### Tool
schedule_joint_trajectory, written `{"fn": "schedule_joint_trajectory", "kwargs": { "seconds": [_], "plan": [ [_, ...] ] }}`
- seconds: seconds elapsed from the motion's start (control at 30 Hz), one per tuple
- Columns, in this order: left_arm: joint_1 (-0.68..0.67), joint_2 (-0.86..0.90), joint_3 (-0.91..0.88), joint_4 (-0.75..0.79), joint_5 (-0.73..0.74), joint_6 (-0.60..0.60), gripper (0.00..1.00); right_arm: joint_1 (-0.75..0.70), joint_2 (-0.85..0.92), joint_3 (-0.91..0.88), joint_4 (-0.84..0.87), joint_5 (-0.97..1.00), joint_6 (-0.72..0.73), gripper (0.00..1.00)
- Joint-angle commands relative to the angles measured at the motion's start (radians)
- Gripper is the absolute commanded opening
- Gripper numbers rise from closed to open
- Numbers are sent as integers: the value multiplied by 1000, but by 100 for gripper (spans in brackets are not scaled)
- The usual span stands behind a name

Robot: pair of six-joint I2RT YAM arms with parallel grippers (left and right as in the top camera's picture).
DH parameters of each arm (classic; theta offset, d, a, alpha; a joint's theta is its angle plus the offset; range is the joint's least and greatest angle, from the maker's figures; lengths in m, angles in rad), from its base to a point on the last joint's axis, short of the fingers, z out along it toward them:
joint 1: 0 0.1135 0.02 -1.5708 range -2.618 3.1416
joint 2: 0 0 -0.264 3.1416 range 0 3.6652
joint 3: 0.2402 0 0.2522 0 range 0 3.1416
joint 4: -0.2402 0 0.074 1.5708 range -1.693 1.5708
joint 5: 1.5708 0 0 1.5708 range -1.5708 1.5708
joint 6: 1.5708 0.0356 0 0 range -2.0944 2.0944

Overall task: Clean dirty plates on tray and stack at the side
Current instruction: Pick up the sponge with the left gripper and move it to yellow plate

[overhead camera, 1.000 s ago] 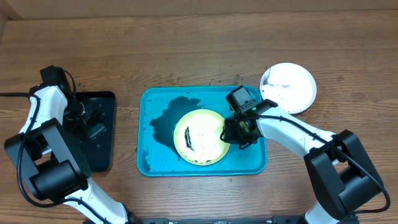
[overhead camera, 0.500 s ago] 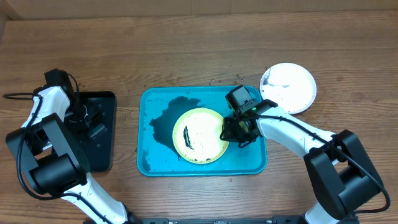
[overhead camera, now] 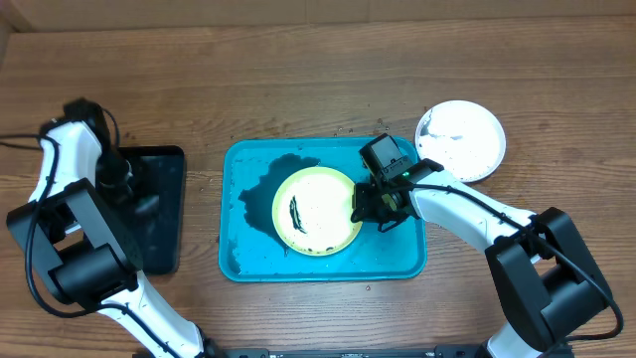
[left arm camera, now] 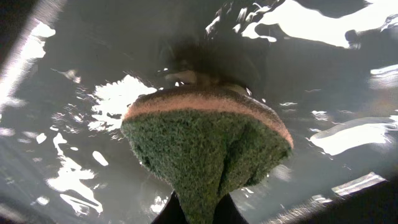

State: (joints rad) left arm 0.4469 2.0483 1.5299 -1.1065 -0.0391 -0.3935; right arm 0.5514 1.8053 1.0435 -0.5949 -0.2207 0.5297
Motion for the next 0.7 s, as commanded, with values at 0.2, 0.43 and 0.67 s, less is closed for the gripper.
{"fn": "schedule_joint_trajectory", "kwargs": {
  "seconds": [0.2,0.43,0.67],
  "plan": [
    [1,-69,214,-82,109,50,4,5,-8,5,116,26,24,4],
    [-1,-65,156,-6,81,50,4,3,-8,34,15,-37,19,4],
    [-2,-66,128,7,108,52,4,3,-8,248,-375,42,-71,4]
  ]
}}
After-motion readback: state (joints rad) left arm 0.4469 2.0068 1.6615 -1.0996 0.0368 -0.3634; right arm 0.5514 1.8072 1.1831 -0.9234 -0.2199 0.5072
